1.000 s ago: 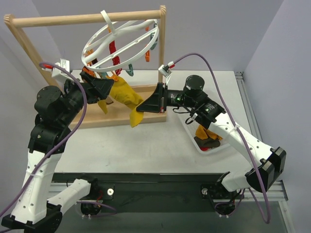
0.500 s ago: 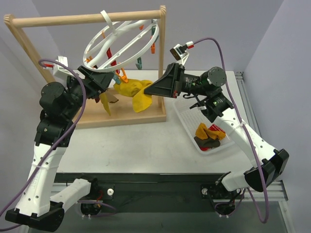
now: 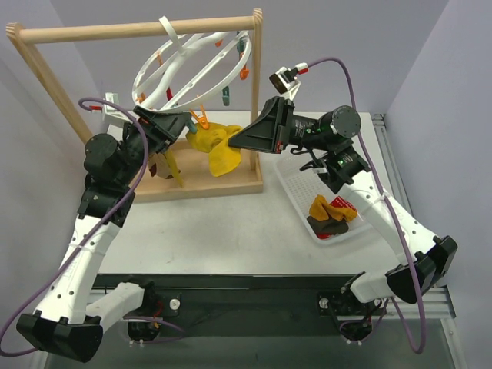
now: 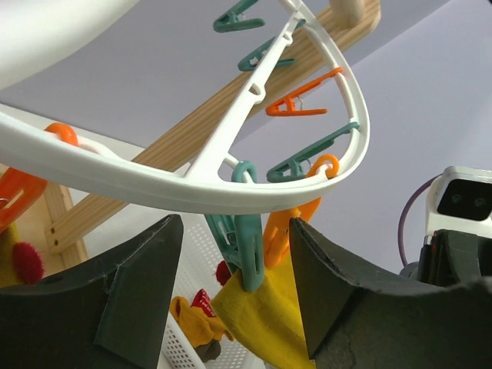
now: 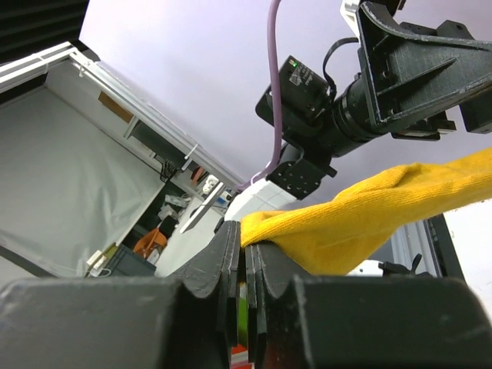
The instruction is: Remove the socks clipped to the hanger
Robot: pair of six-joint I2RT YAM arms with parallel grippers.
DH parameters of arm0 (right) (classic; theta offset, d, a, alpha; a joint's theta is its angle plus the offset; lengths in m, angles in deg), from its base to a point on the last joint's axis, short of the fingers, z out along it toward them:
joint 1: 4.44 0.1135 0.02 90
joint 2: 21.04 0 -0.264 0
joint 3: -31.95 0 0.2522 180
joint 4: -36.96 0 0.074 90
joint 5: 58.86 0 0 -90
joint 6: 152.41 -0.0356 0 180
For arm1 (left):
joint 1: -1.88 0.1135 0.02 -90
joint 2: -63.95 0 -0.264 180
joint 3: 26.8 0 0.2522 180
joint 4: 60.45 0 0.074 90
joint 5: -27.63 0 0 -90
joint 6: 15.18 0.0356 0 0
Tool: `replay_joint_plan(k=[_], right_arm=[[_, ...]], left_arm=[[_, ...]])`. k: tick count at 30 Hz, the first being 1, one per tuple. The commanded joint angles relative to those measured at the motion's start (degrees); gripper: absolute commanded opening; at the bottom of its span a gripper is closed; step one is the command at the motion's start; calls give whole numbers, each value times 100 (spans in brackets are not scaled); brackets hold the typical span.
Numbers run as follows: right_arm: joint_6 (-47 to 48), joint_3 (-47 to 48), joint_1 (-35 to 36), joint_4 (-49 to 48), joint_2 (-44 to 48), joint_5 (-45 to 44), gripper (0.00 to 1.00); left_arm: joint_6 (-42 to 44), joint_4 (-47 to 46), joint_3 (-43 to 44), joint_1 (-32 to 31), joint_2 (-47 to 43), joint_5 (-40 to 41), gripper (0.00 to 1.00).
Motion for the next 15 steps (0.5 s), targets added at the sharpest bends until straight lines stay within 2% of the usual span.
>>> replay_joint_plan(k=[1,4,9,15], right_arm=[[-127,302,16,-506,106,-29,0],[-118,320,16,-453,123,-65,0],[-4,320,68,-295,176,-117,0],[329,241,165,144,343,-170,0]], left_arm=[[-226,-1171,-228,2,22,-260,69],[-183,-1742,-405,-33,163,-418,69],[-95,-2052,-422,-86,330,-462,71],[-130,-2623,-431,-235,444,-392,66]])
